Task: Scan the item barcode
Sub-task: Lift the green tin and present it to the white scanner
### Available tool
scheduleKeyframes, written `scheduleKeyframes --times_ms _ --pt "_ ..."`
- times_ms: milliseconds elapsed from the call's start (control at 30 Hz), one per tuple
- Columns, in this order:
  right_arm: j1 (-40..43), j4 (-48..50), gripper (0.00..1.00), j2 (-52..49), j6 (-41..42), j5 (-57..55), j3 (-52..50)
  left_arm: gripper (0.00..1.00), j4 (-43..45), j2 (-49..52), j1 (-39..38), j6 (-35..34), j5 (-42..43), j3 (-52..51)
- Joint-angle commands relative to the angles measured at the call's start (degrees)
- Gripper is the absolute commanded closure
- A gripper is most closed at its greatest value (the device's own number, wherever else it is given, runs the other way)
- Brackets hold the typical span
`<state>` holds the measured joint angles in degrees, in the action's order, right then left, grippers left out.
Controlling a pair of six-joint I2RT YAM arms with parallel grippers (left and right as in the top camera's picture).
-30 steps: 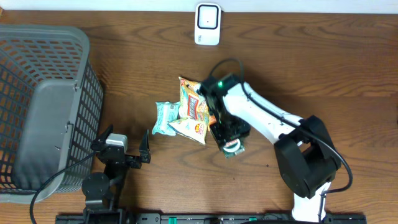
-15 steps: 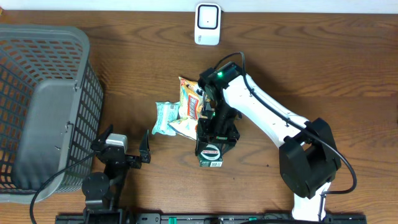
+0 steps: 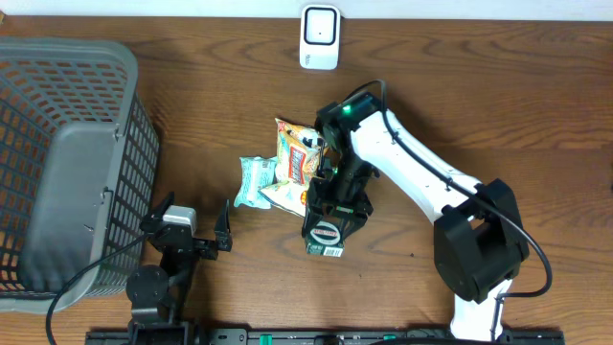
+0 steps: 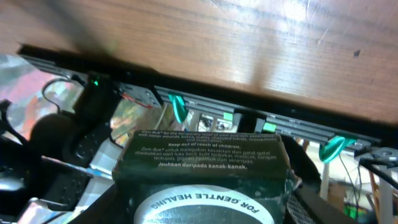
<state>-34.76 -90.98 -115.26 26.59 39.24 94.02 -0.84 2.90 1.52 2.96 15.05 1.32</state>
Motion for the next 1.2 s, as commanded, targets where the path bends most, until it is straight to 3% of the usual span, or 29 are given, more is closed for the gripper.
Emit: scheduleKeyframes --times_ms 0,167,367,500,833,1167 --pt "2.25 3.78 0.53 0.28 0.59 -0.94 0.85 0.02 -1.68 -0.04 0.28 -0.28 0.33 -1.09" --pt "5.44 19.85 0.55 0.28 0.61 -9.18 0.85 0.02 -1.68 -0.04 0.28 -0.28 0.31 -1.09" --pt "6.82 37.66 0.64 0.28 0.66 -19.08 0.85 0.02 -1.68 -0.04 0.28 -0.28 0.33 -1.09" --pt "6.60 46.10 0.62 0.28 0.59 -24.96 0.85 0.02 -1.68 -0.04 0.28 -0.28 0.33 -1.09" --pt "5.42 67.14 0.55 -1.07 0.59 -54.53 0.72 0.02 -1.68 -0.04 0.28 -0.28 0.33 -1.09" --pt "6.69 95.34 0.57 -9.44 -7.50 -55.43 0.74 0.02 -1.68 -0.04 0.28 -0.28 0.33 -1.09"
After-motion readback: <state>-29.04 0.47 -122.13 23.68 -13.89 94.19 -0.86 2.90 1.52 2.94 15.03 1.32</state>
